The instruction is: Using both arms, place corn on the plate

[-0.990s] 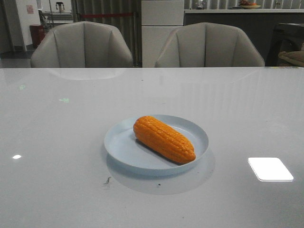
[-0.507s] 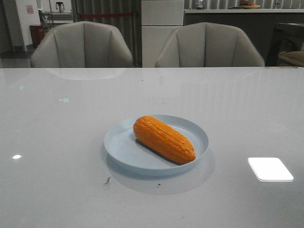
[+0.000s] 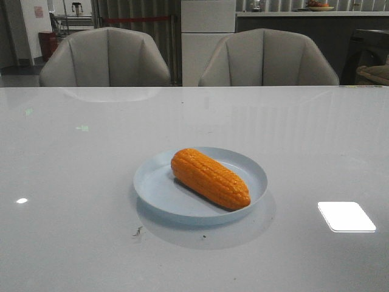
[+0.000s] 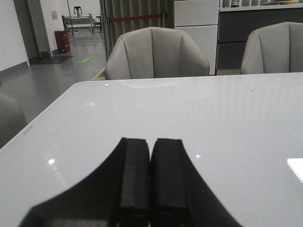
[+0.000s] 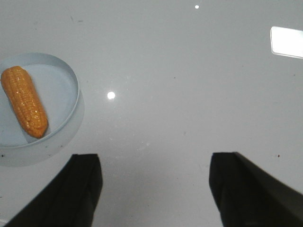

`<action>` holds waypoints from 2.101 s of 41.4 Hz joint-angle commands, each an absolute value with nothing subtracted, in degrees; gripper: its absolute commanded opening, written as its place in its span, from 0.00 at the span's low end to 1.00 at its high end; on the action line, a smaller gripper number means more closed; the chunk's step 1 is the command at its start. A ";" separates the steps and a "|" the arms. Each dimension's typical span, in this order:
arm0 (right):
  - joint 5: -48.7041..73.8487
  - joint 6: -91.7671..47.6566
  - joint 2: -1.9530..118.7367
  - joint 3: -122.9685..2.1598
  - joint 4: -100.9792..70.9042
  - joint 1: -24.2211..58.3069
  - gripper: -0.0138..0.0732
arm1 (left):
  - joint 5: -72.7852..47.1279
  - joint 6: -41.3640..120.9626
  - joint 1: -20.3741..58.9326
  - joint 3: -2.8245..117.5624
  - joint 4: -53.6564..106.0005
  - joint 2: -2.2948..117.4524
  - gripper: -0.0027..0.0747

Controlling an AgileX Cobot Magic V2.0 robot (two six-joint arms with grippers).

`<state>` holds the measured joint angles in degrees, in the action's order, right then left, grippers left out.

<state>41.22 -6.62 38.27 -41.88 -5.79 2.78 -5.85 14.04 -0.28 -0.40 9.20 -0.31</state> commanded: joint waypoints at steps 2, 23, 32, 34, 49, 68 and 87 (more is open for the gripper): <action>37.24 -6.69 32.03 -43.55 -5.89 2.65 0.72 | -1.50 13.61 -0.47 -2.49 9.85 -1.22 0.15; 13.29 -6.69 6.47 -25.51 -5.89 2.65 0.22 | -1.50 13.61 -0.47 -2.49 9.85 -1.22 0.15; -2.36 -6.69 3.39 -13.42 -5.89 2.65 0.22 | -1.50 13.61 -0.47 -2.49 9.85 -1.22 0.15; -4.23 -6.69 3.11 -10.60 -5.89 2.65 0.22 | -1.50 13.61 -0.47 -2.49 9.85 -1.22 0.15; 0.00 -6.69 -2.07 0.39 -5.89 2.65 0.22 | -1.50 13.61 -0.47 -2.49 9.85 -1.22 0.15; 0.95 -6.69 -1.94 0.39 -5.89 2.65 0.22 | -1.50 13.61 -0.47 -2.49 9.85 -1.22 0.15; 0.95 -6.69 -1.94 0.39 -5.89 2.65 0.22 | -1.50 13.61 -0.47 -2.49 9.85 -1.22 0.15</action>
<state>5.44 -6.62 -0.62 1.72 -5.89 2.78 -5.85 14.04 -0.28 -0.40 9.20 -0.31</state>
